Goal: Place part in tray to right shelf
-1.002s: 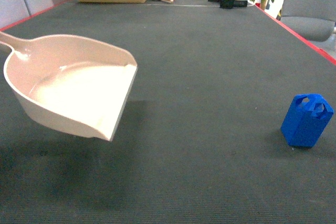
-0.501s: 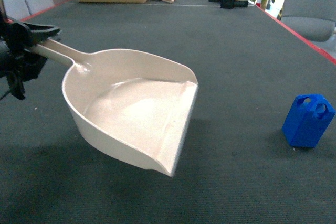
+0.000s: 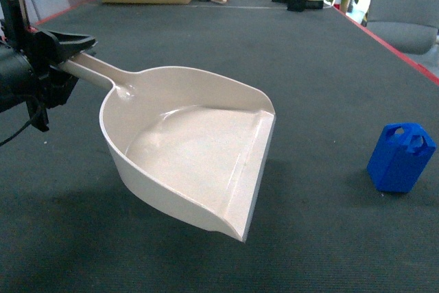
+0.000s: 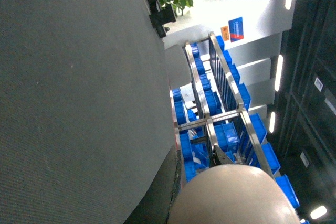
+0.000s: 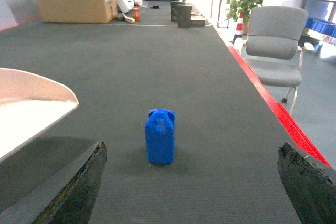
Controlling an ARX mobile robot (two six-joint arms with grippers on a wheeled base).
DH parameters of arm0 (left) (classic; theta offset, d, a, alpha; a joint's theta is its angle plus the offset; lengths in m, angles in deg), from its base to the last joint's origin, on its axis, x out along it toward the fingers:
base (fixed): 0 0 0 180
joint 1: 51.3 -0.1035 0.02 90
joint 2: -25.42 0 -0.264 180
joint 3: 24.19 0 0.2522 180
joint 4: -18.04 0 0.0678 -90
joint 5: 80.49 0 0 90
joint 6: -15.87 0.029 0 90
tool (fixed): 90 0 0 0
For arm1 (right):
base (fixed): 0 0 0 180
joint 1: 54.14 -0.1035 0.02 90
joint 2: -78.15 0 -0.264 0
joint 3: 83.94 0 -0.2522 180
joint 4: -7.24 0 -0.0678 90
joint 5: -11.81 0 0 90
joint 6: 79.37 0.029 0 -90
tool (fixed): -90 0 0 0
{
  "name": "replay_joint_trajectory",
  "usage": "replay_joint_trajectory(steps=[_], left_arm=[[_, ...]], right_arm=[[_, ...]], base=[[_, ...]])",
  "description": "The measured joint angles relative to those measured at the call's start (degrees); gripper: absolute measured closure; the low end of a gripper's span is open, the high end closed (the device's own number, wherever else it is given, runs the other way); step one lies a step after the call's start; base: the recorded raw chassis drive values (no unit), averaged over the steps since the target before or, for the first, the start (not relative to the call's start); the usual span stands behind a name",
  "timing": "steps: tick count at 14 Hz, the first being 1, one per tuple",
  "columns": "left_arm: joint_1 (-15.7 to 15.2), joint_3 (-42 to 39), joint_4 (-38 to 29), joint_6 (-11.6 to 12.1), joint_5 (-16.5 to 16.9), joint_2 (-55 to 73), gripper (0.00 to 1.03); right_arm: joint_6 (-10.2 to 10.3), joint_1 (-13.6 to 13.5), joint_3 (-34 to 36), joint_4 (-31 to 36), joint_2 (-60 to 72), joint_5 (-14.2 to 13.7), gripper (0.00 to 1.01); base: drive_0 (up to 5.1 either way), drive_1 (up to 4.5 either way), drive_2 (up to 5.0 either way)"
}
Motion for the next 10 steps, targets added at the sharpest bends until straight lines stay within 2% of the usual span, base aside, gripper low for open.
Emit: replay_joint_trajectory(steps=[1, 2, 3, 4, 6, 7, 10], left_arm=[[0.22, 0.0, 0.0, 0.02, 0.07, 0.04, 0.9], [0.33, 0.0, 0.04, 0.02, 0.17, 0.07, 0.9], [0.44, 0.0, -0.15, -0.02, 0.35, 0.07, 0.9], [0.44, 0.0, 0.09, 0.07, 0.11, 0.11, 0.9], [0.17, 0.0, -0.11, 0.07, 0.11, 0.17, 0.9], [0.17, 0.0, 0.0, 0.04, 0.17, 0.17, 0.9], [0.17, 0.0, 0.02, 0.04, 0.2, 0.17, 0.9]], right_arm=[[0.55, -1.4, -2.23, -7.15, 2.21, -4.02, 0.03], [0.55, -3.06, -7.74, -12.79, 15.21, -9.75, 0.03], [0.94, -0.66, -12.11, -6.93, 26.18, -9.66, 0.03], [1.09, 0.04, -16.44, 0.2, 35.65, -8.57, 0.03], [1.99, -0.96, -23.89, 10.08, 55.58, -7.45, 0.03], [3.17, -2.14, -27.74, 12.26, 64.65, -7.63, 0.03], [6.84, -6.6, -42.03, 11.21, 85.7, -8.33, 0.03]], base=[[0.0, 0.0, 0.0], [0.0, 0.0, 0.0], [0.0, 0.0, 0.0], [0.0, 0.0, 0.0], [0.0, 0.0, 0.0], [0.0, 0.0, 0.0], [0.0, 0.0, 0.0]])
